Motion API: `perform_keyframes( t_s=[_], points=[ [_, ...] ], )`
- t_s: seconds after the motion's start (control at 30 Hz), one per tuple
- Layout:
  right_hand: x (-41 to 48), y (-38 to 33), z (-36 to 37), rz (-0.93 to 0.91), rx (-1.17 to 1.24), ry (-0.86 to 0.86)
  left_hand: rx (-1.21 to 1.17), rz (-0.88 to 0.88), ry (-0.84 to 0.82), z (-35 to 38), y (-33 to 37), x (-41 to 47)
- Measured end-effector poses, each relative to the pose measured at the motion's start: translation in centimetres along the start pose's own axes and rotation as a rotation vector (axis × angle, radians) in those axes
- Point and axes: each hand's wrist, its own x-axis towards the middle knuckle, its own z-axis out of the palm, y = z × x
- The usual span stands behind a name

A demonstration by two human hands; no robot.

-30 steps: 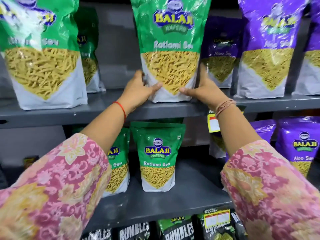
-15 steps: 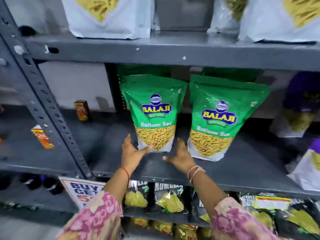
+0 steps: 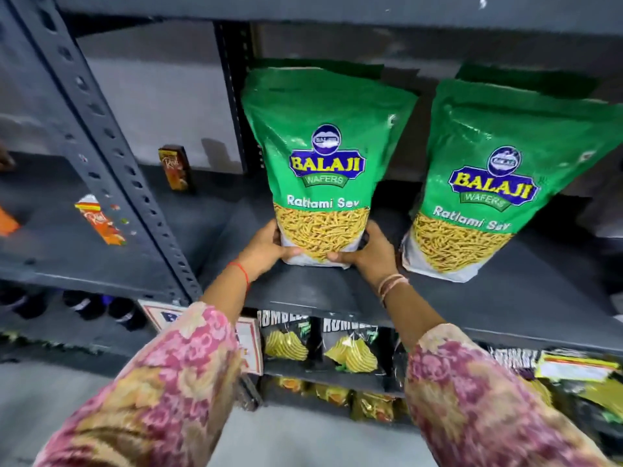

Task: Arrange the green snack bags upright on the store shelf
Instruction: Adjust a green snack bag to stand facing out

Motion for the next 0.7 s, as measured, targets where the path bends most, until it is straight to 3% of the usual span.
perform_keyframes(
  t_s=[0.17,0.7],
  points=[
    [-2.6,-0.5,1.9,-0.089,-0.050,0.012,0.021,-0.004,0.008,-2.5,-0.9,-2.4],
    [-5.3,0.5,3.4,-0.059,-0.128,-0.017,0.065,-0.027,-0.017,-3.6,-2.6,-4.3]
  ],
)
